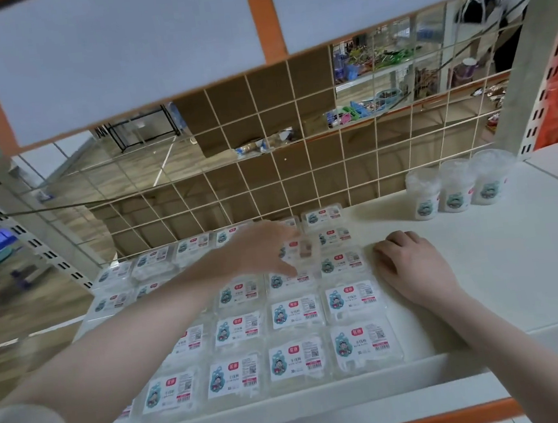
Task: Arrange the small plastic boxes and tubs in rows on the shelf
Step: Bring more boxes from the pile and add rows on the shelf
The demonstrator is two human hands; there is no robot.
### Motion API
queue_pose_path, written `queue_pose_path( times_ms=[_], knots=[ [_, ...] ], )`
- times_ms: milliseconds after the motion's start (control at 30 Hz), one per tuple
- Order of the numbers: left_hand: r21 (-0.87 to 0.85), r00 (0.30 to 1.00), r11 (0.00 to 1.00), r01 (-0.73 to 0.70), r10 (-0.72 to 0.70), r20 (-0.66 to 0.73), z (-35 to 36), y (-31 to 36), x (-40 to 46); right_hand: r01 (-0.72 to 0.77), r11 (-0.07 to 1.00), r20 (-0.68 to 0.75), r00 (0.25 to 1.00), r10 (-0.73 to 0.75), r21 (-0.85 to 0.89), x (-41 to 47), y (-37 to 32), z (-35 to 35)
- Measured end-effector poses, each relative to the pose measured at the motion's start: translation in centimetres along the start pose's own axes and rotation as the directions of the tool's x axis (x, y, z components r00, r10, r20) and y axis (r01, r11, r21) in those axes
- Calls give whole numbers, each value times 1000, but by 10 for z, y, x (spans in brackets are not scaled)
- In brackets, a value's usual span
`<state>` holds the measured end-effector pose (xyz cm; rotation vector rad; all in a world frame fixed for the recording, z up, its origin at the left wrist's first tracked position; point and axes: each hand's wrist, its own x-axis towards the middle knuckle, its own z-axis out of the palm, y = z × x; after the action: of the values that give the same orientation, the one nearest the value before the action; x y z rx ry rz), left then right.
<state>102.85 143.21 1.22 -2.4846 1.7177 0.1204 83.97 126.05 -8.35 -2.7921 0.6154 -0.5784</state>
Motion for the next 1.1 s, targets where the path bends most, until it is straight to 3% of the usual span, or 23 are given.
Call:
queue_pose_path(
  times_ms=[200, 400, 767, 1100],
  knots=[
    [1, 972, 972, 234, -234, 2, -12, -12, 25, -3, 1000, 26, 1000, 4, -13, 1, 0, 1],
    [-2, 927, 936, 352, -349, 136, -19, -15, 48, -5, 1000, 45, 999, 5, -12, 0, 1, 1],
    [-33, 882, 906, 423, -404, 242, -15, -31, 52, 3, 1000, 64, 998, -1, -30, 1, 3, 2],
    [-68, 900, 911, 406, -385, 206, -8, -34, 49, 1, 999, 56, 998, 2, -50, 1, 3, 3]
  ],
)
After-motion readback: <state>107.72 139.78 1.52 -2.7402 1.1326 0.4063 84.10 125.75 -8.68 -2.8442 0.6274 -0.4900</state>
